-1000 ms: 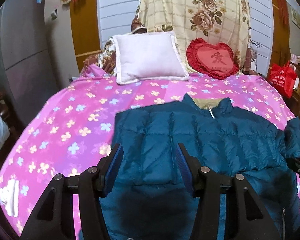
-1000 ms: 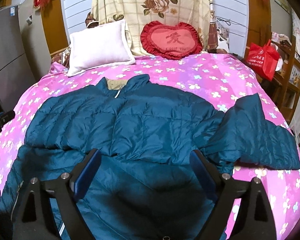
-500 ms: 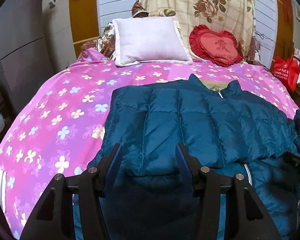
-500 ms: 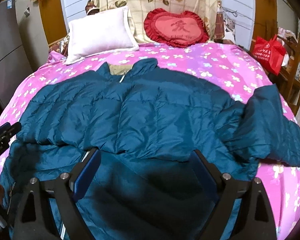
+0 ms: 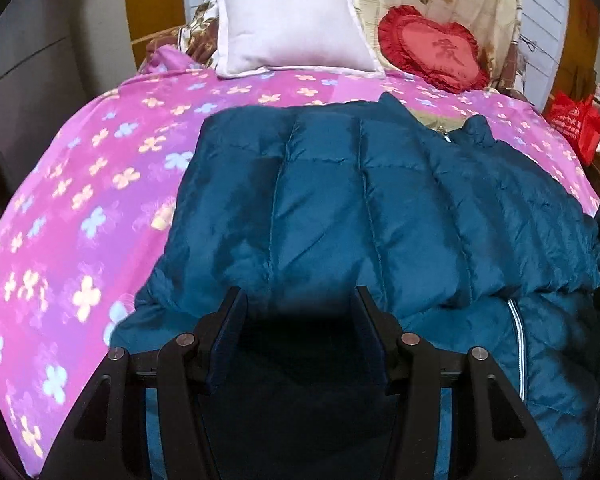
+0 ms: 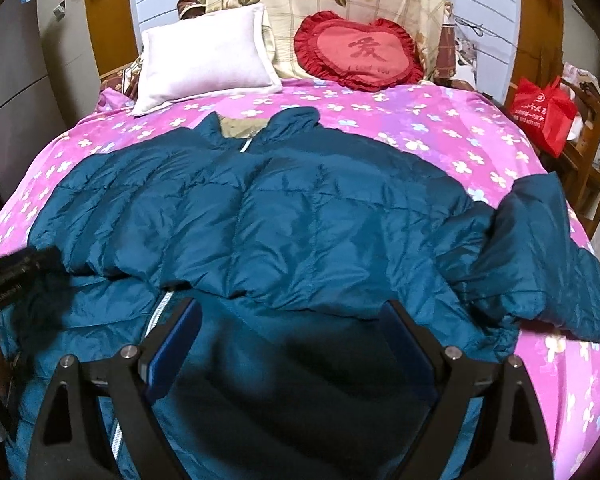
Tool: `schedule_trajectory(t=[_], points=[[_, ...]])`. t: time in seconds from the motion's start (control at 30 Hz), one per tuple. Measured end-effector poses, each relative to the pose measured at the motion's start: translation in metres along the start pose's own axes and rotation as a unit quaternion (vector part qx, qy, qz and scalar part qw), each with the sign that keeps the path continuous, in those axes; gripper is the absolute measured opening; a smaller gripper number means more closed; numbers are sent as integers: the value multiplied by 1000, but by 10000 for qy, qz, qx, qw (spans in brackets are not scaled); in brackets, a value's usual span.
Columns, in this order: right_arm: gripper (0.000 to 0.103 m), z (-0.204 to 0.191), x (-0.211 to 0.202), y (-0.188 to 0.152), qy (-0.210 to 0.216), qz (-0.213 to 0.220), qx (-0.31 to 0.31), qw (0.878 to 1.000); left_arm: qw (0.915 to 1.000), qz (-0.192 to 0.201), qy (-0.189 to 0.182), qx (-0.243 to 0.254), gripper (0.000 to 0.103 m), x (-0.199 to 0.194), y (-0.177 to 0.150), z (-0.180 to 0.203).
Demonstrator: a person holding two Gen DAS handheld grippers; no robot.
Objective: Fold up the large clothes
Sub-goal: 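Grasp the jacket side nearest the right gripper and lift it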
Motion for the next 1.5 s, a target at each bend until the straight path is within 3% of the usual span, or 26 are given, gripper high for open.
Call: schedule_trajectory(t=[0.2,0.37,0.57,0.77,1.03,1.2,1.4,1.47,1.5], points=[[93,19,-5,1,-59,56,85,9999,9995,303,-13,6,35,-14,5,2],[93,49,-29,14,-174,364,119,9991,9988,463,-137,-113,35,-23,10,-1],[94,139,-54,32,-717,619,619,9936,9984,515,-184,-174,35,-27,12,-1],[94,278,-24,5,-2075,185,1378,9683,9988,452,-120,-156,35,-25,9,0],[94,416,1,-49,-2791,-206,2462,9279,9994,322,-94,-67,35,-14,4,5],[103,472,18,-82,-2926,-579,2915,9089,9996,270,-39,43,35,-7,1,10],[103,489,35,-96,-2612,-517,3131,9116,9997,237,10,113,35,-4,-1,11],[95,485,36,-94,-2589,-478,3080,9142,9996,242,13,124,35,-5,-2,12],[75,484,35,-93,-2547,-451,3051,9165,9996,240,10,124,35,-5,-2,12]])
Point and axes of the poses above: each gripper's, at about its wrist camera, not at the fingertips, and x roughly the way its jaws point, z to its right, y to its top, the point moved 8 cm from there along x, roughly the way its jaws point, and after that the axes turned 5 degrees about -y, right-handed, at the moved point
